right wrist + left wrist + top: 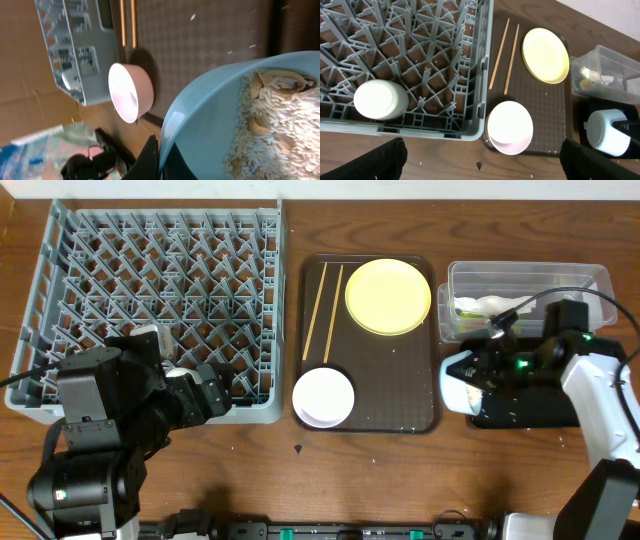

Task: Sort waste into correct bins and load items into the dishwasher
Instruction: 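Tip the rice from the blue bowl onto the black tray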

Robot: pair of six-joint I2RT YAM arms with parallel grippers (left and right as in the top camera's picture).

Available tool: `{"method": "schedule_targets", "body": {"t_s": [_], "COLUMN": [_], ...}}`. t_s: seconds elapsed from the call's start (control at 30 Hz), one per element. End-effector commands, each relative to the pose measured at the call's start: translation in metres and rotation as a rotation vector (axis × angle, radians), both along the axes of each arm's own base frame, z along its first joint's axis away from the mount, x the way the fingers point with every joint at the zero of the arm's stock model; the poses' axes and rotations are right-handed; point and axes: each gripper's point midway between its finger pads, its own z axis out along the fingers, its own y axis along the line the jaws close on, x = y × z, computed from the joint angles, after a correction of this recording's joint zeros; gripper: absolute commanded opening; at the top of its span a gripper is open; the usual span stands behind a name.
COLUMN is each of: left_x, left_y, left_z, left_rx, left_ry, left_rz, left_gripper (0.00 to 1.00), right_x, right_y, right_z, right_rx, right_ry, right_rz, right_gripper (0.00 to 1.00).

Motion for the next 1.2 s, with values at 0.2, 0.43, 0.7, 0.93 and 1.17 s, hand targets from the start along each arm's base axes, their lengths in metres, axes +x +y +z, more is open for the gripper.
{"method": "schedule_targets", "body": {"t_s": [0.2, 0.43, 0.7, 0.93, 1.17], "left_x": [0.000, 0.000, 0.000, 0.000, 0.000], "left_y": [-0.002, -0.002, -0.002, -0.002, -0.002], "left_z": [0.008, 0.008, 0.008, 0.008, 0.008], "left_rx": [-0.001, -0.001, -0.001, -0.001, -0.001], "left_ry": [-0.025, -0.025, -0.025, -0.025, -0.025], "left_rz": [-0.013, -0.013, -0.013, -0.013, -0.013], "left_gripper": [0.98, 0.98, 0.98, 0.98, 0.98], "right_x": [0.019, 0.025, 0.024, 0.021, 0.015], "right_y": [-0.038, -0.066, -0.108, -0.115, -0.107], "right_z": [0.047, 0.059, 0.051, 0.035, 0.038], "right_rx": [0.192, 0.237, 0.283, 0.416, 0.508], "right_ry": [-0.235, -0.296, -0.253, -0.310, -0.509], "right_rz": [-0.099, -0.189, -0.365, -0.404, -0.330], "right_gripper": [0.01, 0.01, 0.01, 0.01, 0.01]}}
